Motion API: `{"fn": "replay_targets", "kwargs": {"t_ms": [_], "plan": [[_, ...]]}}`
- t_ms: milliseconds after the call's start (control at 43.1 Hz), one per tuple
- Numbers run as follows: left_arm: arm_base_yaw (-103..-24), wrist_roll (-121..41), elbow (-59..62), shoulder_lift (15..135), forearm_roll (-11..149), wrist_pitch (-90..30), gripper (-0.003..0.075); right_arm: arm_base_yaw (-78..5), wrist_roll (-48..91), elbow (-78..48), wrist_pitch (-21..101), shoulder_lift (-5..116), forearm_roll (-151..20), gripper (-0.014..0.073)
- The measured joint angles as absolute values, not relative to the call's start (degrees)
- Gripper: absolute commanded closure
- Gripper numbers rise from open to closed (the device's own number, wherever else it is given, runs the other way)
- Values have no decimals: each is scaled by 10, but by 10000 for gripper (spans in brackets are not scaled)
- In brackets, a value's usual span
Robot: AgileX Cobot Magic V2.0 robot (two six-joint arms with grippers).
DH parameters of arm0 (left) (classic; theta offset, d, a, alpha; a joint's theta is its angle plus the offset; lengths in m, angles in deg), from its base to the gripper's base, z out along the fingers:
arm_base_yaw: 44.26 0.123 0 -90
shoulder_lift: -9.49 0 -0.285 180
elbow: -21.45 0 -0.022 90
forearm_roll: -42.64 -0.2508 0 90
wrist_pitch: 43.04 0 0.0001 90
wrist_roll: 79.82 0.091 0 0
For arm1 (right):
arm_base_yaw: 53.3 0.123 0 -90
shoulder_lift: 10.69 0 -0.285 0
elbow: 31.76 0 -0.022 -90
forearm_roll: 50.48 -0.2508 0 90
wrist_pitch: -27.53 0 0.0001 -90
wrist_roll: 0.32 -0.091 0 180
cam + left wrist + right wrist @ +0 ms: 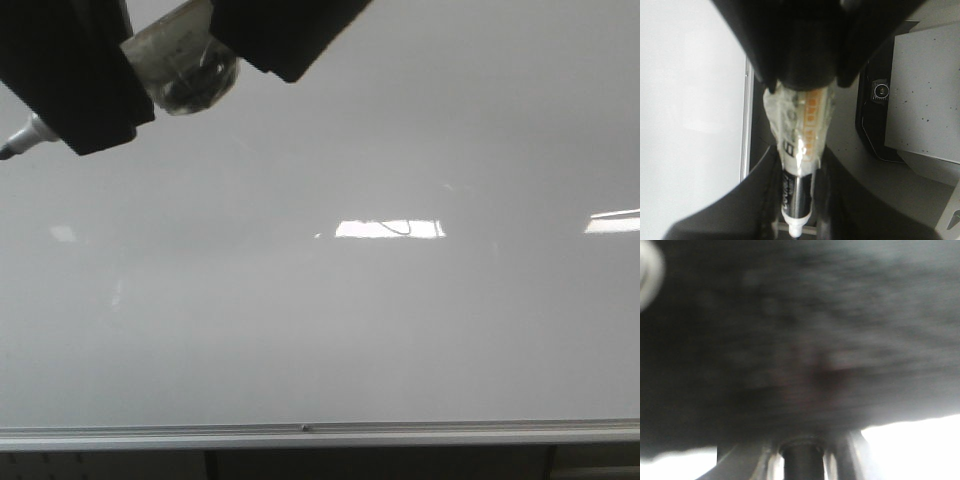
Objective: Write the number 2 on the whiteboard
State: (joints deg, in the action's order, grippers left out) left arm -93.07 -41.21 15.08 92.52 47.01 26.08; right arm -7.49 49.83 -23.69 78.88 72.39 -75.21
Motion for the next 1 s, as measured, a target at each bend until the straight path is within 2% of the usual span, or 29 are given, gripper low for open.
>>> {"fn": "replay_targets", "kwargs": {"t_ms": [93, 232, 324, 533, 695, 997], "plan": [[-931, -412, 151, 925, 470, 261, 573, -75, 498, -237, 789, 724, -752, 554], [-931, -412, 151, 925, 470, 261, 344, -75, 498, -237, 789, 724, -752, 577], [-931, -412, 151, 925, 470, 258, 260, -75, 498, -237, 789, 724, -752, 577], [-923, -462, 151, 916, 441, 262, 250, -75, 498, -237, 792, 724, -741, 577], [-870, -517, 151, 879, 426, 272, 251, -86, 491, -237, 821, 724, -710, 577], [-737, -609, 76, 739, 436, 211, 251, -199, 365, -237, 868, 662, -612, 577]]}}
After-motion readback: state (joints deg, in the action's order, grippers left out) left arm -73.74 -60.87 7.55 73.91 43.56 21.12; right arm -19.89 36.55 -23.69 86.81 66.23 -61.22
